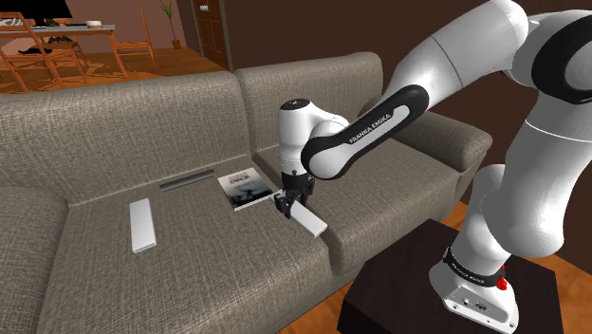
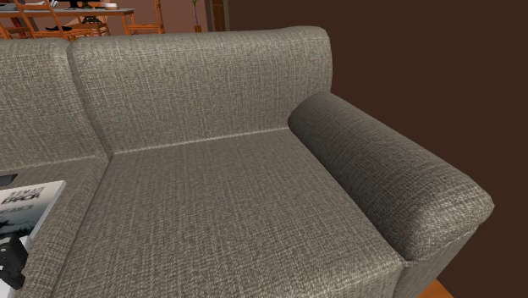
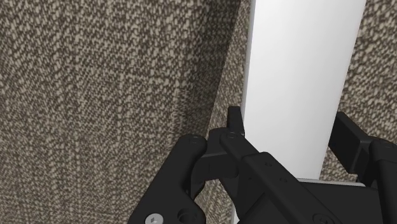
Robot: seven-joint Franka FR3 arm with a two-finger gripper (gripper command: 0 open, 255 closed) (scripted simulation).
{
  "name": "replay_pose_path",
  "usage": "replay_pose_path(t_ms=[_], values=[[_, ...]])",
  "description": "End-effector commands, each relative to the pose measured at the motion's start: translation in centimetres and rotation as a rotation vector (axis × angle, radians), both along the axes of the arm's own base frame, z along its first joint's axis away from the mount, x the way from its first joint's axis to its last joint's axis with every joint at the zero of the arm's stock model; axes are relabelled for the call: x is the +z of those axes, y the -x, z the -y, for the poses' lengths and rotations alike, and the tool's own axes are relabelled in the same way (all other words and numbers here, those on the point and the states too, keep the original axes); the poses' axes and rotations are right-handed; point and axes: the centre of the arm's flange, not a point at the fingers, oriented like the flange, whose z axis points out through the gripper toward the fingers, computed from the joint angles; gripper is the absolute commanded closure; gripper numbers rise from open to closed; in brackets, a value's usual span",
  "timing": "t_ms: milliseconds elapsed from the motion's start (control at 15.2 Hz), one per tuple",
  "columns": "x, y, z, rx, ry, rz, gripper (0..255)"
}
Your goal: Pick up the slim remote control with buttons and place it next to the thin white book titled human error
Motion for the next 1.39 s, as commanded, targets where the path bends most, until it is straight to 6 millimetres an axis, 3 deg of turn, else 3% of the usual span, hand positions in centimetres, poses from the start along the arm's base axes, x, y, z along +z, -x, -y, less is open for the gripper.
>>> replay_pose_path(t_ms=[0,132,198,528,792,1320], values=[[0.0,0.0,0.0,0.000,0.000,0.000,255],[0.0,0.0,0.0,0.000,0.000,0.000,255],[0.0,0.0,0.0,0.000,0.000,0.000,0],[0.0,0.0,0.0,0.000,0.000,0.000,0],[5.0,0.1,-0.1,0.000,0.000,0.000,0],[5.0,0.1,-0.1,0.000,0.000,0.000,0]])
